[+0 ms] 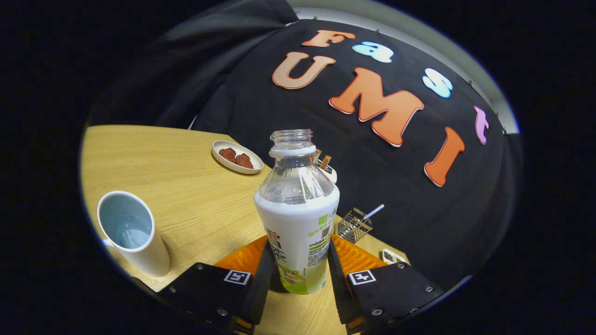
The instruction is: Take the bottle from table, then pour the juice into the cup, finally place the bottle on the coaster
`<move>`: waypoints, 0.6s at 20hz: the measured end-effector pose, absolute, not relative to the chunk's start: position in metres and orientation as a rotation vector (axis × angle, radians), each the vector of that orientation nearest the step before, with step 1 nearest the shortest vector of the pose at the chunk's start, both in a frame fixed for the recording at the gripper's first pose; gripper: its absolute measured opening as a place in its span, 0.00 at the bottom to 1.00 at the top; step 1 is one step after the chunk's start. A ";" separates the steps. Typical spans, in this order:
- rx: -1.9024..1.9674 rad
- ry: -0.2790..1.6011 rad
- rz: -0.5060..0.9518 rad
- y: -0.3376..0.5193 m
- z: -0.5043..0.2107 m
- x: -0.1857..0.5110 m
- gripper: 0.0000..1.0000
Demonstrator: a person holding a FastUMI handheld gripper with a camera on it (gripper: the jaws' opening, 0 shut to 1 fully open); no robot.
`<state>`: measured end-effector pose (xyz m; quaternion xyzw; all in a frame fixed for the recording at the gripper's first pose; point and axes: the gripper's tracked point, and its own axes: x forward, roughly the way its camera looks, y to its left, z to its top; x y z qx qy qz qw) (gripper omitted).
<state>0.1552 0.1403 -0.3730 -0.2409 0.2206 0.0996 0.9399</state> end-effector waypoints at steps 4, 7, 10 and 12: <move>-0.206 0.488 0.177 0.135 -0.378 0.168 0.62; -0.090 0.508 0.123 0.119 -0.385 0.174 0.62; 0.016 0.527 0.108 0.117 -0.390 0.177 0.62; 0.041 0.538 0.105 0.117 -0.394 0.180 0.62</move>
